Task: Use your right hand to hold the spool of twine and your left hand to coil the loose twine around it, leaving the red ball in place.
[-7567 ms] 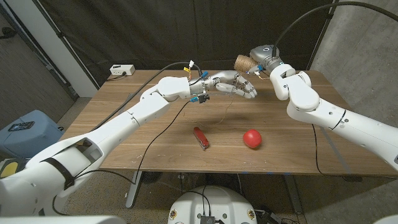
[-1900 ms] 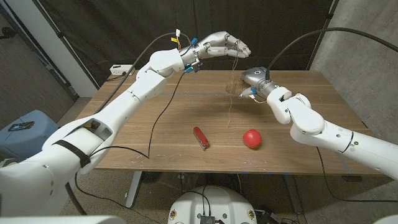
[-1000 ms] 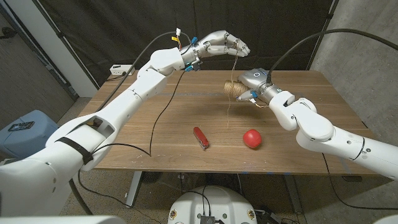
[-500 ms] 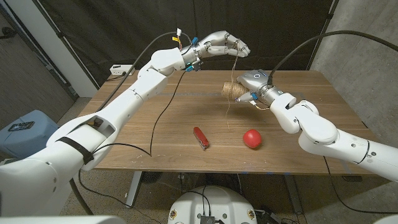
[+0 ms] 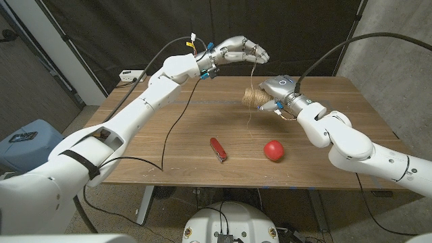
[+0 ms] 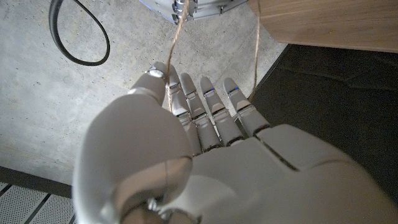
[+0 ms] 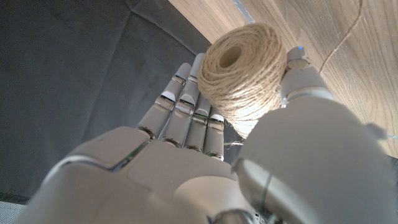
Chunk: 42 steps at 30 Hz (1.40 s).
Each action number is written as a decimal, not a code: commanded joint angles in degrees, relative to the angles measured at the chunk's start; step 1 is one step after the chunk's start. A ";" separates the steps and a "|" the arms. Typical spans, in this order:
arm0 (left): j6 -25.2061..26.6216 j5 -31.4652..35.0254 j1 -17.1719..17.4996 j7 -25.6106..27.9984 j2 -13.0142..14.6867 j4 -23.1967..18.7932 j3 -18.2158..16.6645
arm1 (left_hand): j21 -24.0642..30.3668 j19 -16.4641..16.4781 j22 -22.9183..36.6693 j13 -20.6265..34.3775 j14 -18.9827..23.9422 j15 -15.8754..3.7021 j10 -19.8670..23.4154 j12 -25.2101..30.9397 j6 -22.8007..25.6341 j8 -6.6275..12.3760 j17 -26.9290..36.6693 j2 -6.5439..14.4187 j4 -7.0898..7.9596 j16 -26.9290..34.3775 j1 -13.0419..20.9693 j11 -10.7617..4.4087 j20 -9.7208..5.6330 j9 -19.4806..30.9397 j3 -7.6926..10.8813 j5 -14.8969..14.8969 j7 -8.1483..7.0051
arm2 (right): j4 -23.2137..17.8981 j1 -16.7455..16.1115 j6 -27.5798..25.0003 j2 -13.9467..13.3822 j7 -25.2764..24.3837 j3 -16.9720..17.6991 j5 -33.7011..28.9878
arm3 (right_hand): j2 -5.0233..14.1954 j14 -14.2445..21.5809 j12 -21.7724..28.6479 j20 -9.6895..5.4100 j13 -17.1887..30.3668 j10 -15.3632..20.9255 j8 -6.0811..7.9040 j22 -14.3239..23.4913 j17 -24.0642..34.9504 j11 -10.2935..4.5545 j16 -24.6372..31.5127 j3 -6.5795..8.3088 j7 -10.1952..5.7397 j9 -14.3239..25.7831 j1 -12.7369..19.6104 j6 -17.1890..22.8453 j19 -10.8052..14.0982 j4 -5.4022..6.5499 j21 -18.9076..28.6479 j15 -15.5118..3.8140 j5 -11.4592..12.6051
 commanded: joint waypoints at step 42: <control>-1.65 0.87 -3.32 -1.44 -2.75 8.33 0.89 | 0.62 0.10 0.21 0.67 0.23 0.22 0.58 -0.25 0.02 0.08 0.23 -0.20 0.11 -0.21 -0.09 -0.86 0.08 -0.05 -0.04 0.25 -0.47 | -8.43 -7.48 0.50 -8.15 -7.61 6.35 5.43 | 7.58 0.68 0.01 -0.52 0.35 5.63 0.80 0.09 0.64 -5.00 -0.72 -0.18 -7.88 0.12 7.83 8.48 0.28 0.17 0.16 -6.89 0.34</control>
